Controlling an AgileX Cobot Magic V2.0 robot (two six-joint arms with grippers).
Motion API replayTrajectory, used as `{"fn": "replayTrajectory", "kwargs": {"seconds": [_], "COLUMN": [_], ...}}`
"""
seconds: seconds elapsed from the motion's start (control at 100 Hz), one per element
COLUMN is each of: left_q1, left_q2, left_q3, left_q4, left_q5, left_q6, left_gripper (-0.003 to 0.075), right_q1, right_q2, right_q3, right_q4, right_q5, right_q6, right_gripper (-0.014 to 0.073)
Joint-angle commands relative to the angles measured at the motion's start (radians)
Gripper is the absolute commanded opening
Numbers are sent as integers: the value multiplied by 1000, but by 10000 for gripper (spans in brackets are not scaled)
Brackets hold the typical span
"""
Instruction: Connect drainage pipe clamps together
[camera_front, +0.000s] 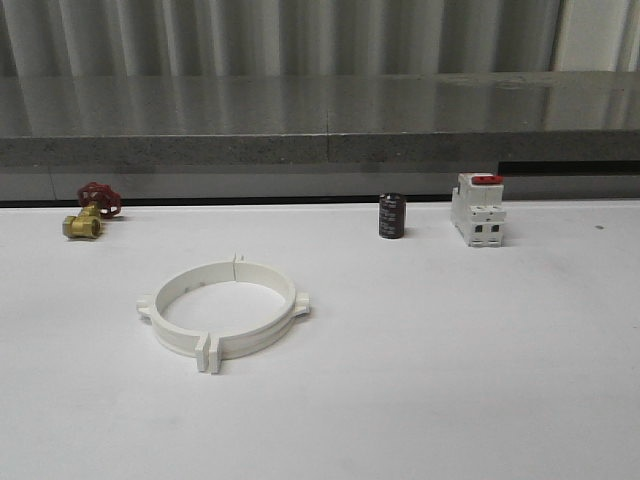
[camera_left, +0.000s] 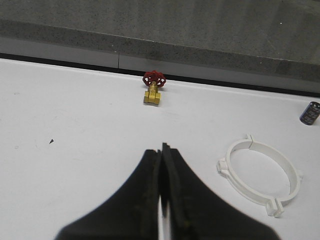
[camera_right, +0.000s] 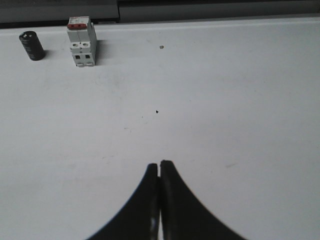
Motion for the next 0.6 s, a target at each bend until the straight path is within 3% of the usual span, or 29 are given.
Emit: {"fn": "replayTrajectory", "kwargs": {"seconds": [0.0,0.15,0.3,0.45,0.59], "left_q1": [2,2,2,2,2], "left_q2": [6,6,6,6,6], "left_q3": [-25,-25,-25,-25,-25], "left_q4": [-4,-4,-4,-4,-4], "left_q5": [-77,-77,-77,-77,-73], "left_q6": [1,1,1,1,1], "left_gripper": [-21,-21,-21,-21,-21], "right_q1": [-5,-26,-91,-137,-140], "right_q2": [-30,-101,-152,-216,-268], "right_q3": [13,149,296,403,399], "right_q4": [-25,-9,111,194,194], "right_q5": [-161,-460,-681,-784,-718], "right_q6": [-1,-34,-114,-162,-174], "right_gripper": [-67,-67,-67,-67,-67]}}
